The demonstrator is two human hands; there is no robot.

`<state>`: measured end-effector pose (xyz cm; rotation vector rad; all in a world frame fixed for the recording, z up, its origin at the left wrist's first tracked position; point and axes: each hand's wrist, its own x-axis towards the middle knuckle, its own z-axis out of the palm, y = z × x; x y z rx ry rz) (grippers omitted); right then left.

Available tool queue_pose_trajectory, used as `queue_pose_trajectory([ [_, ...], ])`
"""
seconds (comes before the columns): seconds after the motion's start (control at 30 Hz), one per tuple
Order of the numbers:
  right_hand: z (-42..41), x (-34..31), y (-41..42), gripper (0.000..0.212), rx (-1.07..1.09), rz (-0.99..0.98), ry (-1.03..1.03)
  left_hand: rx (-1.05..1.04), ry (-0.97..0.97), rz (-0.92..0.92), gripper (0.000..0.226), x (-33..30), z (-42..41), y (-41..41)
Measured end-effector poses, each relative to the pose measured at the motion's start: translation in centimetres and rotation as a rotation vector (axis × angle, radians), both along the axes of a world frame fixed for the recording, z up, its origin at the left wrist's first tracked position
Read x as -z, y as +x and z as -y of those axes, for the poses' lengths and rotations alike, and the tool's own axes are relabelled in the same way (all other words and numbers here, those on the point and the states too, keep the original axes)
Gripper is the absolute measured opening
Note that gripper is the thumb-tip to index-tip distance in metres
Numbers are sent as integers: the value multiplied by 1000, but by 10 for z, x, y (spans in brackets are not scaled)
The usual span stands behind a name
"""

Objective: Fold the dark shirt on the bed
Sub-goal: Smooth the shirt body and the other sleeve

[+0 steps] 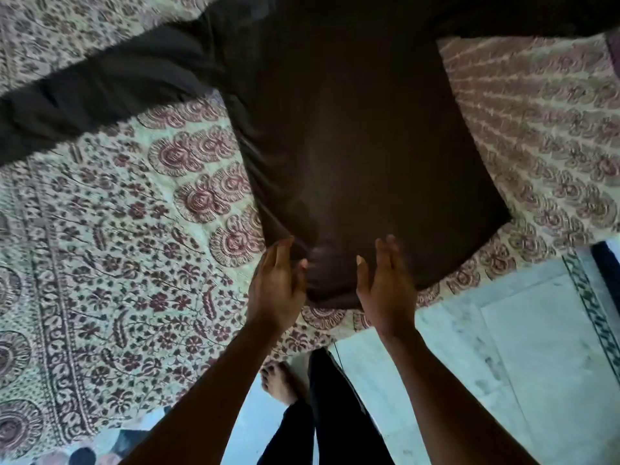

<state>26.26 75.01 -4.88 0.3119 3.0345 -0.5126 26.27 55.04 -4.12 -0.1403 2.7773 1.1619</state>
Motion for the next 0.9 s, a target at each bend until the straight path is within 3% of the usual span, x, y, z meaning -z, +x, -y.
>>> queue_pose_trajectory([
  [0.3,144,-48,-136,26,-93,-86,-634,-485,239,-97,27,-49,84,-109],
  [0.4,191,-49,-183,17,-133,-96,-687,-610,309,-130,20,-48,124,-142],
  [0.57,274,-31,-238,13,-258,-37,-803,-797,244,-193,23,-29,207,-174],
  [0.7,336,-22,-255,14,-386,-19,-787,-965,115,-120,16,-11,282,-183],
  [0.77,368,-14,-260,15,-441,-2,-775,-1054,51,-44,23,-2,321,-186],
  [0.9,424,0,-269,17,-493,69,-740,-1335,163,108,40,-3,380,-194],
])
